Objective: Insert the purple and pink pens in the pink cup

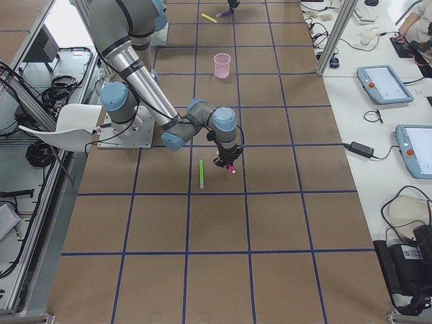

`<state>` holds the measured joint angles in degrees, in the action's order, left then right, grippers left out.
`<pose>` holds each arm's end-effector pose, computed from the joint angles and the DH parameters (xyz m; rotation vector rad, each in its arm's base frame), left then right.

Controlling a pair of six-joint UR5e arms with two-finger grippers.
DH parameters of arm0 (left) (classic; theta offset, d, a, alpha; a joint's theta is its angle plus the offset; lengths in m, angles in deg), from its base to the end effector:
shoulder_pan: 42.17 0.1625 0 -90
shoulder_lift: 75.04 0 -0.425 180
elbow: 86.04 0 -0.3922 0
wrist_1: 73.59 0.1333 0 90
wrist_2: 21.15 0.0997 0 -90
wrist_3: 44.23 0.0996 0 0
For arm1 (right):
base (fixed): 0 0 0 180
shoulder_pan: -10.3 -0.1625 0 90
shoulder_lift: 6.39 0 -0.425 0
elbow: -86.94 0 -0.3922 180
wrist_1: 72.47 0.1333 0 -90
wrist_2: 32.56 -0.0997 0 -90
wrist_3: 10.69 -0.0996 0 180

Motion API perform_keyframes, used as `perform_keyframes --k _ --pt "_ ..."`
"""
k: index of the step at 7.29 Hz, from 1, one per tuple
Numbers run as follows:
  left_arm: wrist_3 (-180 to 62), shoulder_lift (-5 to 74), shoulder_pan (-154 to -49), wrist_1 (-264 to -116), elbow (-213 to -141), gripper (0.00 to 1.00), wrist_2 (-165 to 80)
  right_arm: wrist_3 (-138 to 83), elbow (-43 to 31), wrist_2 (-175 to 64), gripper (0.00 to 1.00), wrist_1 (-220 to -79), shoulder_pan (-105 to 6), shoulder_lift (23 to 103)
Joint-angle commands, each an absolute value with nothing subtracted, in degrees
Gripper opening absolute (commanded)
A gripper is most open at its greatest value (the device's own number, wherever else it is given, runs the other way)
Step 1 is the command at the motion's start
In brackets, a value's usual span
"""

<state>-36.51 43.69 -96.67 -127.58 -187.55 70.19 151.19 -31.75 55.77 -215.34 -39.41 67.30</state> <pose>0.2393 -0.5611 0.1752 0.7510 -3.0425 -0.1211 -0.2253 -0.4764 0.2081 2.6212 -1.4618 0.0032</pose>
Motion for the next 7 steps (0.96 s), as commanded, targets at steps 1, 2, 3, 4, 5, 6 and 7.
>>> perform_keyframes --k 1,2,3,4,5,6,7 --pt "-35.1 42.22 -97.01 -127.38 -186.16 0.0 70.08 144.91 -28.05 56.73 0.0 -214.68 -42.67 69.36" --pt "-35.09 42.3 -97.19 -127.9 -184.06 0.0 70.0 143.57 -25.76 58.83 0.0 -212.85 -46.35 70.5" --pt "-35.09 42.21 -97.71 -128.08 -181.69 0.0 70.0 138.69 -23.3 61.37 0.0 -208.66 -49.78 72.08" --pt "-34.92 41.77 -98.59 -128.61 -179.75 0.0 69.91 133.51 -20.76 63.05 0.0 -202.61 -53.03 74.53" --pt "-34.83 40.9 -99.47 -129.22 -179.04 0.0 69.99 127.71 -18.55 65.59 0.0 -197.16 -57.07 76.47" --pt "-34.83 39.76 -100.78 -129.23 -178.86 0.0 69.91 121.21 -17.4 67.7 0.0 -194.15 -61.63 77.79" --pt "-34.92 38.44 -102.8 -129.23 -178.86 0.0 69.82 114.88 -17.39 68.6 0.0 -192.29 -65.85 79.46"
